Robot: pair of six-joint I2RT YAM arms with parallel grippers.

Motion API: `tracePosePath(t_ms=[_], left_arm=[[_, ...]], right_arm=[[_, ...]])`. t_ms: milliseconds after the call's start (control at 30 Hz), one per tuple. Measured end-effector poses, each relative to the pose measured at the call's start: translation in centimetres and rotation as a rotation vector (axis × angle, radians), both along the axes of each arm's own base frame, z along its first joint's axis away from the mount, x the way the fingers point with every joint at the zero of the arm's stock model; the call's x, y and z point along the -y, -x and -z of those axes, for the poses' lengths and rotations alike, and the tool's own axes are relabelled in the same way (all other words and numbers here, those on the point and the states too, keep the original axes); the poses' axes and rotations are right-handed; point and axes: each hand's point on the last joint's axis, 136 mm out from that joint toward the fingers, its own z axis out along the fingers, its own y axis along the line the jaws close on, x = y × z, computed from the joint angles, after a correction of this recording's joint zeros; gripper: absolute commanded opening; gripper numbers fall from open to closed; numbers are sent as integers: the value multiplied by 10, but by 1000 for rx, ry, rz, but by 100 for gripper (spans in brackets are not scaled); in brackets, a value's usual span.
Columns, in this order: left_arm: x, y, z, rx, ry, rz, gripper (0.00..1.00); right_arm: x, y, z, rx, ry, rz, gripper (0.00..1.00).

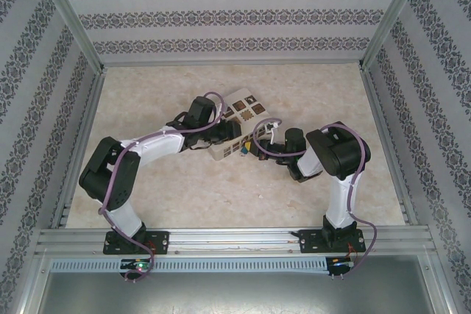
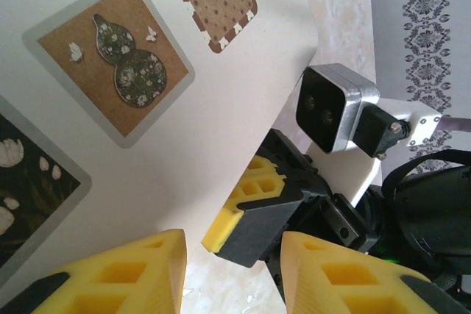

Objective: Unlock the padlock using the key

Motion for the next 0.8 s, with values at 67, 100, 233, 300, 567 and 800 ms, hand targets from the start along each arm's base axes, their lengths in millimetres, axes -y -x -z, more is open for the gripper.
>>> tracePosePath(t_ms=[67, 100, 233, 300, 567, 800], left_arm=[[1, 3, 0, -5, 7, -2, 39], [2, 4, -1, -6, 10, -2, 40], [5, 8, -1, -15, 20, -9, 40], [6, 11, -1, -16, 25, -13, 40], [12, 19, -1, -33, 47, -18, 40], [13, 19, -1, -37, 50, -21, 40]], right_arm=[[1, 0, 0, -17, -12, 13, 0], [2, 0, 0, -25, -15, 21, 0], [7, -4, 0, -52, -28, 64, 0], [8, -6, 0, -63, -35, 81, 0], [13, -12, -6, -134, -85, 160, 0], [13, -15, -14, -172, -127, 209, 0]])
